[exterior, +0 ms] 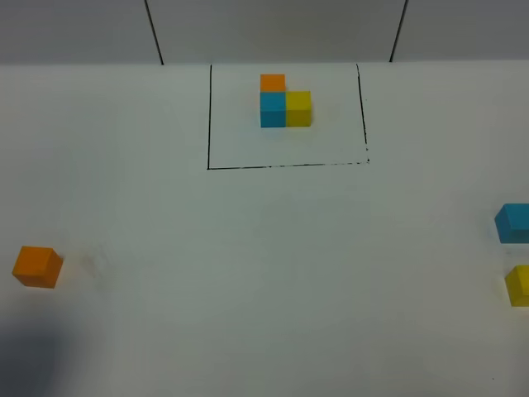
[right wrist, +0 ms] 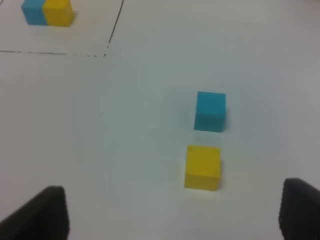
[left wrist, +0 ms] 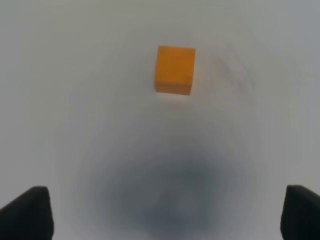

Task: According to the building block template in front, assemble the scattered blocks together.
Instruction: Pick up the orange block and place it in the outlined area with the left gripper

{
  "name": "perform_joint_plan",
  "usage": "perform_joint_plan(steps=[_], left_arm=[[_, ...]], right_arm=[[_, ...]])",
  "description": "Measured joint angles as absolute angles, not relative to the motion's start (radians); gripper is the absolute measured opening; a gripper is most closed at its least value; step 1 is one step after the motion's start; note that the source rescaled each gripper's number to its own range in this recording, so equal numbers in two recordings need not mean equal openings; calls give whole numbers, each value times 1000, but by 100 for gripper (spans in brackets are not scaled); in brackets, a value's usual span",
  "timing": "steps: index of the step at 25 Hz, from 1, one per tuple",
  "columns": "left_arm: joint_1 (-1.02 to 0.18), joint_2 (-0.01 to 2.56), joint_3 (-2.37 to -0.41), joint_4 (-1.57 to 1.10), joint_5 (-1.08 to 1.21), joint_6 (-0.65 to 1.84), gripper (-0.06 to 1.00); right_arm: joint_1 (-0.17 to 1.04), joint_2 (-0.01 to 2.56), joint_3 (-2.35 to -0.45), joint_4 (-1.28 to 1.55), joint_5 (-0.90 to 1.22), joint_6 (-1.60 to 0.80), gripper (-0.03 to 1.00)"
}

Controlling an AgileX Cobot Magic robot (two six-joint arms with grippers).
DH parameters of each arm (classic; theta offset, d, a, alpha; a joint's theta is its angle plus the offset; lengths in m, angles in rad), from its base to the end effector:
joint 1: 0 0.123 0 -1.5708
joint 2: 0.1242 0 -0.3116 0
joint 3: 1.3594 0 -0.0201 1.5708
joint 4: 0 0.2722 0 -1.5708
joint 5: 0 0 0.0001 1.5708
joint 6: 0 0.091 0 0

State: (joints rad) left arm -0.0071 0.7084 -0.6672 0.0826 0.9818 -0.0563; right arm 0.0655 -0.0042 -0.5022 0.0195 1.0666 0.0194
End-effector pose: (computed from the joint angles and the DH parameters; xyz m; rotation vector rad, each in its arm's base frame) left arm 0.1152 0.0054 0.3130 -0.0324 2.5034 0.0788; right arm -0.0141 0.0006 0.2877 -0.0482 2.0439 0.0764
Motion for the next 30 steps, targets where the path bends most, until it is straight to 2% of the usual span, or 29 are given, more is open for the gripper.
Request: perform_joint_plan(steps=[7, 12, 27, 30], left_arm=[[-7, 1186, -766, 83, 921, -62, 100], [-7, 1414, -788, 83, 798, -63, 100], [-7, 1666, -790, 109, 591, -34, 99], [-7, 1693, -790, 109, 575, -32, 94]], right_arm=[[65, -4, -502, 19, 1067, 20, 78], [65, -4, -502, 19, 1067, 20, 78], [65, -4, -502, 19, 1067, 20, 78], [65, -4, -502, 19, 1067, 21, 78]])
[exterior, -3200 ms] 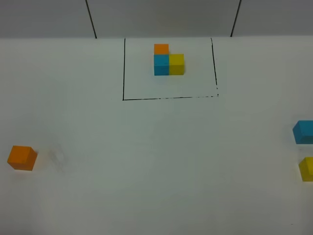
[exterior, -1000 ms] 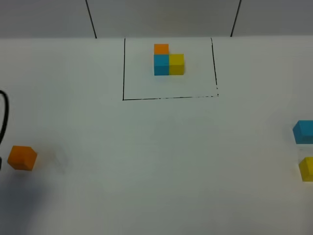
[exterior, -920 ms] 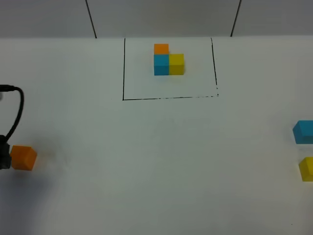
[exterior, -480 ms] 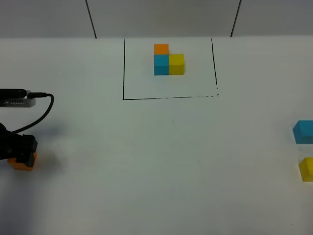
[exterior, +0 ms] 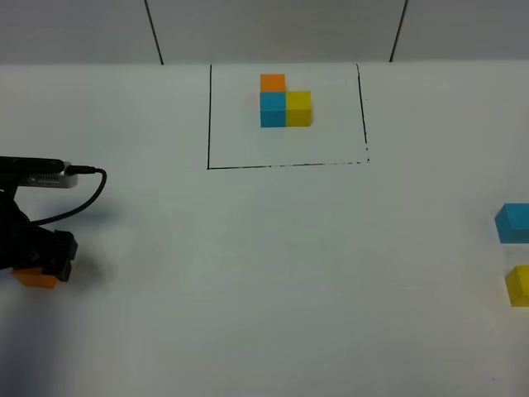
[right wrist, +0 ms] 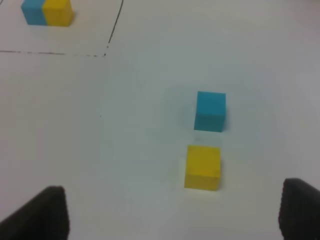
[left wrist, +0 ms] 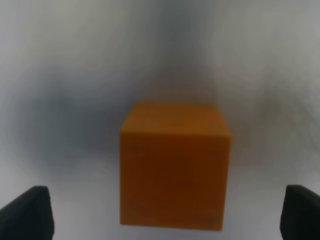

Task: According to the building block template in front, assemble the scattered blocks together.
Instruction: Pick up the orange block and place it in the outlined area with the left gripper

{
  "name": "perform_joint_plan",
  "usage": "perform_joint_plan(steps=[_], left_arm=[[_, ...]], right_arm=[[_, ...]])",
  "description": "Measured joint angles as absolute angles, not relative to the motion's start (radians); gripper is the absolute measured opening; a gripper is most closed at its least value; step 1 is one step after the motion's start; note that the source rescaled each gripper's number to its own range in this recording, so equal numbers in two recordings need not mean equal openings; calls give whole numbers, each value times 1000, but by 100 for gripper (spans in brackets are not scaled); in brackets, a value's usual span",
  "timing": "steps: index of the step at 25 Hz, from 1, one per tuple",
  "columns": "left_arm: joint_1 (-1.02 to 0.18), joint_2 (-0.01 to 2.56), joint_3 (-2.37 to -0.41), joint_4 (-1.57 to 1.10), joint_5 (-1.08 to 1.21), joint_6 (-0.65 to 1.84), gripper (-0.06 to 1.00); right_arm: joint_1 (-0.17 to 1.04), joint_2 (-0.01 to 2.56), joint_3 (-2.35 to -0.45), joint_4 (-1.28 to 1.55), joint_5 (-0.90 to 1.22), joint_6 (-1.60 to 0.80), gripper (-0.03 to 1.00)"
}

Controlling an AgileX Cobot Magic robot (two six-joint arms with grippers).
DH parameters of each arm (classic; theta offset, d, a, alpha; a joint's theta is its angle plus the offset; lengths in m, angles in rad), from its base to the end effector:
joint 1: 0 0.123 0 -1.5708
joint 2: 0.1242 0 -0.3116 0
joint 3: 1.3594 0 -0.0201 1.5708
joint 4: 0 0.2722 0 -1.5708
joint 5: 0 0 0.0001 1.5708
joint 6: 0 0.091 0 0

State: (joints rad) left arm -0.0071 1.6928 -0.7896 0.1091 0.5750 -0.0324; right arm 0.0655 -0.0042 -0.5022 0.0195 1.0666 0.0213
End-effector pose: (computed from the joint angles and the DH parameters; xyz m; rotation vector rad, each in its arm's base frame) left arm 0.2935 0.0033 0.1514 0.0902 2.9579 0.0947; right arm -0.0141 0.0006 0.2877 -0.0462 2.0440 0.0776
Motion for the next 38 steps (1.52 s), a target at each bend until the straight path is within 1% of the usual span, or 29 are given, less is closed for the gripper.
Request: perform_joint_plan(steps=[2, 4, 8, 10, 12, 13, 16, 19, 21, 24, 27, 29, 32, 38], left_arm=[[-7, 1701, -790, 109, 573, -32, 88], [-7, 1710, -790, 109, 573, -32, 77], [-7, 1719, -790, 109, 570, -32, 47], [-7, 1719, -790, 109, 570, -32, 26], [-7, 1719, -791, 109, 570, -32, 3], [-7, 1719, -793, 109, 575, -32, 0], [-7, 1722, -845, 109, 621, -32, 0], [-15, 1723, -943, 110, 737, -14, 0], [-46, 1723, -1021, 112, 828, 54, 0], [-140, 1724, -1143, 113, 937, 223, 0], [-269, 1730, -1249, 113, 962, 444, 0], [-346, 1759, -1335, 111, 971, 541, 0], [-439, 1856, -1478, 110, 1008, 619, 0], [-543, 2133, -1799, 166, 1139, 671, 0]], right_arm=[[65, -4, -502, 19, 1067, 21, 78], [65, -4, -502, 19, 1067, 21, 78], [65, -4, -502, 19, 1067, 21, 78], [65, -4, -502, 19, 1067, 21, 78], [65, -4, -502, 19, 1067, 21, 78], [65, -4, -502, 19, 1067, 21, 78], [65, -4, -502, 19, 1067, 21, 78], [65, -4, -502, 19, 1067, 21, 78], [65, -4, -502, 18, 1067, 21, 78], [65, -4, -502, 16, 1067, 21, 78], [65, -4, -502, 16, 1067, 22, 78], [65, -4, -502, 15, 1067, 22, 78], [65, -4, -502, 14, 1067, 22, 78], [65, -4, -502, 13, 1067, 23, 78]])
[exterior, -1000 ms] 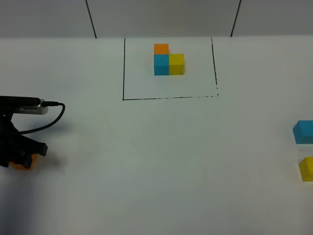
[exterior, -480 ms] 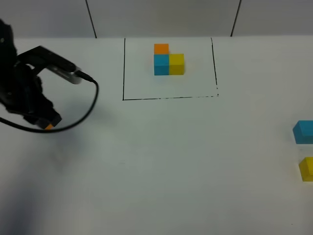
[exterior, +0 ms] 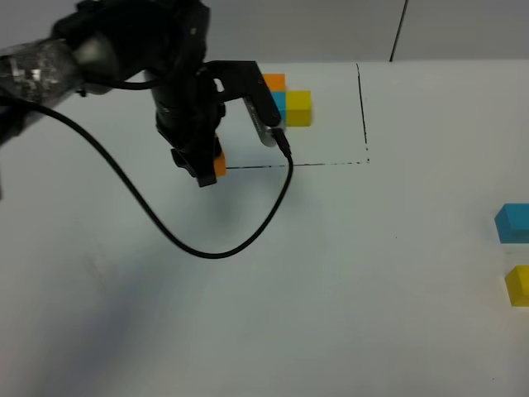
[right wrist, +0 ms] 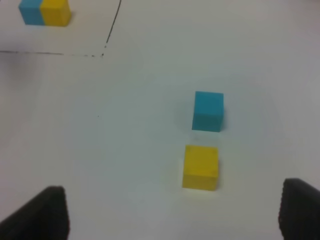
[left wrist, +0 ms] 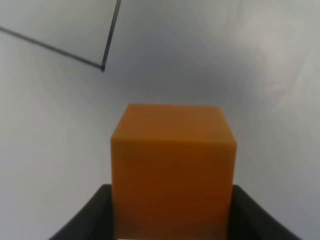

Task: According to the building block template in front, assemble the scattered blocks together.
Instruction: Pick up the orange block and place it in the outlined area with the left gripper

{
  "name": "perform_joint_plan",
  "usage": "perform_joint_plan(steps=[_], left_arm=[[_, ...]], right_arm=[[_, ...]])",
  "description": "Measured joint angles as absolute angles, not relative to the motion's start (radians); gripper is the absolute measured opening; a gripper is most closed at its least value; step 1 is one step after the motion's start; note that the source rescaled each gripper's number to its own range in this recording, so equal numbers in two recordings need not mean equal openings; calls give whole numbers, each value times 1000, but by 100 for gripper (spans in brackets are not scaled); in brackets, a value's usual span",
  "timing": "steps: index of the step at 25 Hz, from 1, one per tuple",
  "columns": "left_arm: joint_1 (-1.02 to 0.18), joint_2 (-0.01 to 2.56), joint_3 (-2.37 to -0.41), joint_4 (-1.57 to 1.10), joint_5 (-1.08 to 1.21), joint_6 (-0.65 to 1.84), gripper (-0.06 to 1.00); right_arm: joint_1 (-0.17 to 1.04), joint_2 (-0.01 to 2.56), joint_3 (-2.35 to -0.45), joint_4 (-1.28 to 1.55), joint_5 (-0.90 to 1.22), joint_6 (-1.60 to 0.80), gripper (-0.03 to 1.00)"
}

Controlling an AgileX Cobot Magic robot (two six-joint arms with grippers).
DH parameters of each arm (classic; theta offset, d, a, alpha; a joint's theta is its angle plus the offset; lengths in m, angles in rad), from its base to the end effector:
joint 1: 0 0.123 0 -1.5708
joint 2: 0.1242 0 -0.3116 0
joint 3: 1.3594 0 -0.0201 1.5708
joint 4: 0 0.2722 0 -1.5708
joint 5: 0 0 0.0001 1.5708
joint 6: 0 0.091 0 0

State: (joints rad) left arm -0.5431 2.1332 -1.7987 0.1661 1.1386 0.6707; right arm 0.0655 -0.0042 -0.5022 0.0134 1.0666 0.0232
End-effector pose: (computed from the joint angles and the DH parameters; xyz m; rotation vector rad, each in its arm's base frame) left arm 0.4208 -0.2381 0.2285 1.7535 2.3812 0.2500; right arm -0.0140 0.0001 0.2877 -0.0440 2.0440 0.0715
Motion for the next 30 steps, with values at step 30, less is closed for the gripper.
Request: perform_joint_plan(steps=[30], left_arm=[[-675, 2514, -2197, 160, 1189, 818, 0]], right_arm=[[65, -4, -502, 13, 1067, 25, 78]])
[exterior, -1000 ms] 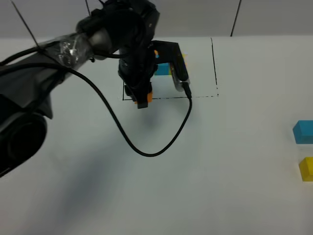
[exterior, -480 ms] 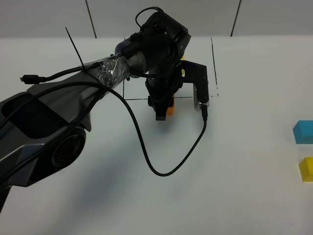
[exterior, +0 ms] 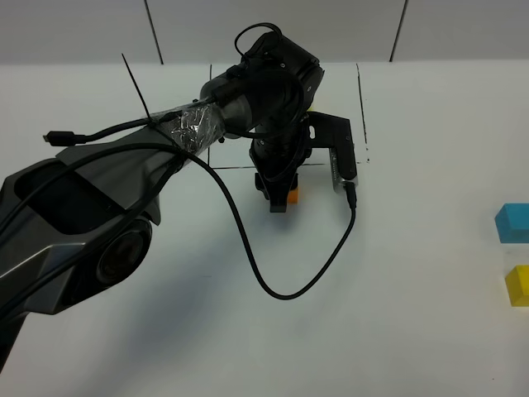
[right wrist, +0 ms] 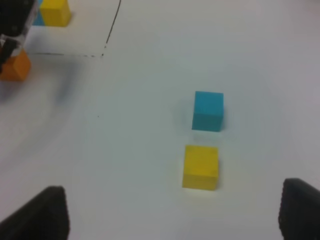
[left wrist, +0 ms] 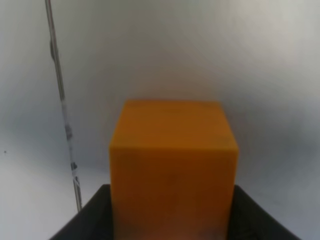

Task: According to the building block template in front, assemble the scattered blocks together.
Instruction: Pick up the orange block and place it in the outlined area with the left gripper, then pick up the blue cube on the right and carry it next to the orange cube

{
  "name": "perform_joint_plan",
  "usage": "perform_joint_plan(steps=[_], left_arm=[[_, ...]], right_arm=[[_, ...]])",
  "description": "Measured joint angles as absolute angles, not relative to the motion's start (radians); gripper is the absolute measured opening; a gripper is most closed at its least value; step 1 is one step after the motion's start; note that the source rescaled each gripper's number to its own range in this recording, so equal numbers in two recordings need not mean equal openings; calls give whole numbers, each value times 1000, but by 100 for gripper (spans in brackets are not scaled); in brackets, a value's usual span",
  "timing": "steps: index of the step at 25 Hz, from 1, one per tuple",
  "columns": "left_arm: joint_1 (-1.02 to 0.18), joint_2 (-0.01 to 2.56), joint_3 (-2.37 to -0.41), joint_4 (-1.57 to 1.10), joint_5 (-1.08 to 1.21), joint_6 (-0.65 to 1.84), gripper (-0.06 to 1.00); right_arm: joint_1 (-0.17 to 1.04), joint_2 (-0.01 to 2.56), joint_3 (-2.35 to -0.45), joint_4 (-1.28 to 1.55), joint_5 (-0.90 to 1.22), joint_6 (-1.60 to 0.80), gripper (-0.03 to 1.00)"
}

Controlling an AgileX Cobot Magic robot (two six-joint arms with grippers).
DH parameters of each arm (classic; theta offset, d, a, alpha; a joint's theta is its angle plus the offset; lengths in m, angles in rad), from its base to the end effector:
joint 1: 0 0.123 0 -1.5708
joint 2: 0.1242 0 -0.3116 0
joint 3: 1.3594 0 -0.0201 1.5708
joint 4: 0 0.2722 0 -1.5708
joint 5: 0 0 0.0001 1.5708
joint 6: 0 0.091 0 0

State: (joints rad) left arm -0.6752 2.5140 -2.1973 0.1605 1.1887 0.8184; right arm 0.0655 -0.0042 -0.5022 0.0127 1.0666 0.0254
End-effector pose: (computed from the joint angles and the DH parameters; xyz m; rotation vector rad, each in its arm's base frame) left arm 0.4429 -0.3373 0.1421 2.0843 2.1449 0.2457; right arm -0.0140 0.0001 0.2877 -0.0417 2.0441 0.0720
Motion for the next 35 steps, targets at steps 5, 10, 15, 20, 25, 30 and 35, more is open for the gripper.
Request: perform_joint_plan(steps=[5, 10, 15, 20, 25, 30, 35], left_arm=[[-675, 2514, -2197, 159, 1189, 817, 0], [-675, 2514, -2197, 157, 1189, 816, 0], [-675, 2514, -2197, 157, 1189, 816, 0], [-675, 2514, -2197, 157, 1189, 816, 0], [-675, 2518, -2197, 151, 1189, 785, 17], [-675, 2496, -2195, 166, 1189, 754, 53], [-675, 2409, -2196, 166, 1190, 674, 76]], right_arm=[[65, -4, -502, 13, 1067, 25, 78], [65, -4, -502, 10, 1067, 25, 78], [65, -4, -502, 9, 1067, 26, 78], [65, -4, -502, 7, 1067, 31, 78], [65, -4, -502, 0, 1067, 33, 78], [65, -4, -502, 0, 1067, 34, 78], [65, -4, -502, 0, 1067, 35, 78]])
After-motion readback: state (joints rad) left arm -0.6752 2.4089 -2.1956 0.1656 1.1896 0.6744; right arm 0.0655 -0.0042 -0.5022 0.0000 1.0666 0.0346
